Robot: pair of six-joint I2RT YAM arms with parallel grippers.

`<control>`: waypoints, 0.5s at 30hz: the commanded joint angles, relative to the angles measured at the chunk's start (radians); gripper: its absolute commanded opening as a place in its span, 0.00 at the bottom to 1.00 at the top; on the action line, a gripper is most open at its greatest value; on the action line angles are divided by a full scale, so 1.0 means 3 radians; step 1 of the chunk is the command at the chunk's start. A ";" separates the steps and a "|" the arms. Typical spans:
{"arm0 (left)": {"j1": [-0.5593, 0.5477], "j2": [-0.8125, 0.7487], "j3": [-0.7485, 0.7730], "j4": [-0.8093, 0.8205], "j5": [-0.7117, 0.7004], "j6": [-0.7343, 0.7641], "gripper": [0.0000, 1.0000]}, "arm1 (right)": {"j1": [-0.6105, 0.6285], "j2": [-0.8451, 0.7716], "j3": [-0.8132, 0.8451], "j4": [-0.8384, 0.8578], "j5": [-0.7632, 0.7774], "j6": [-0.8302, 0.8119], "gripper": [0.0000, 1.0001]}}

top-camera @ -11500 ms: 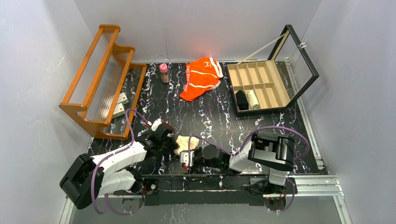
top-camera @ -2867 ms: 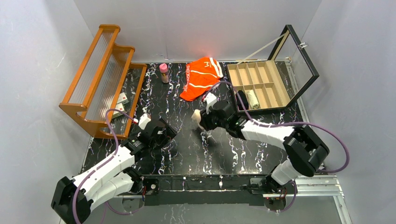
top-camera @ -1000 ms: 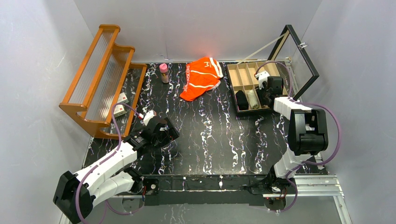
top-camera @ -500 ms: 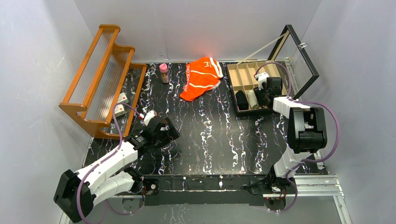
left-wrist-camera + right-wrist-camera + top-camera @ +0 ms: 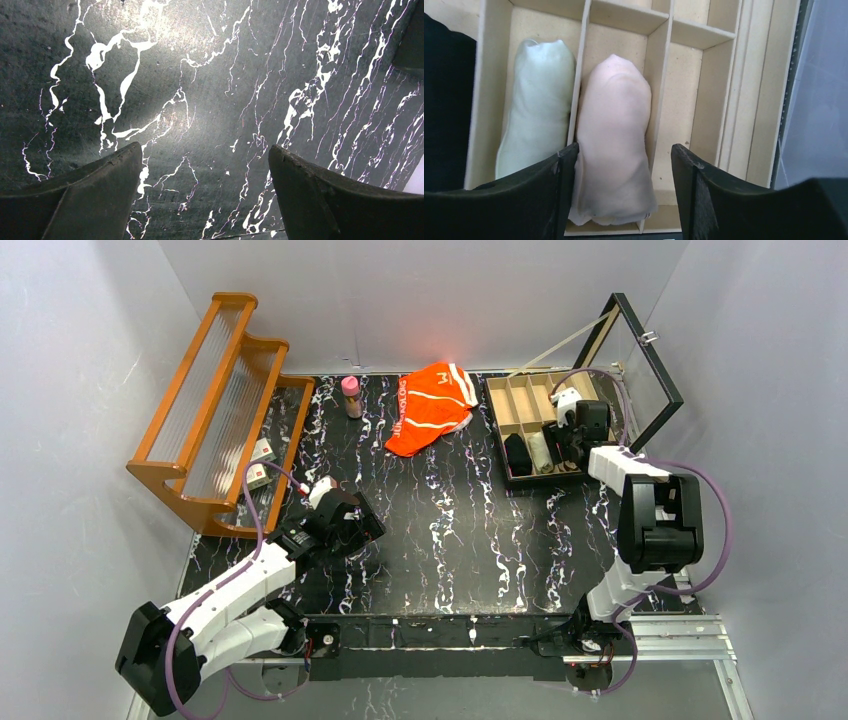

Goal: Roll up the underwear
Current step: Place the underwear in the storage box.

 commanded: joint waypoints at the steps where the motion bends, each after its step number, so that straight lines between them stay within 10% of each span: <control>1: 0.0008 0.0011 0.0040 0.0003 -0.0007 0.0017 0.94 | 0.0004 -0.0274 0.0137 0.0021 -0.0123 0.0068 0.74; 8: 0.0008 0.0016 0.0027 0.0014 -0.0003 0.0009 0.94 | -0.0014 -0.0351 0.0123 0.0097 -0.0145 0.0149 0.74; 15: 0.0008 0.0024 0.0015 0.0014 0.0005 0.0007 0.94 | -0.0079 -0.0187 0.0135 0.0029 -0.0274 0.0262 0.54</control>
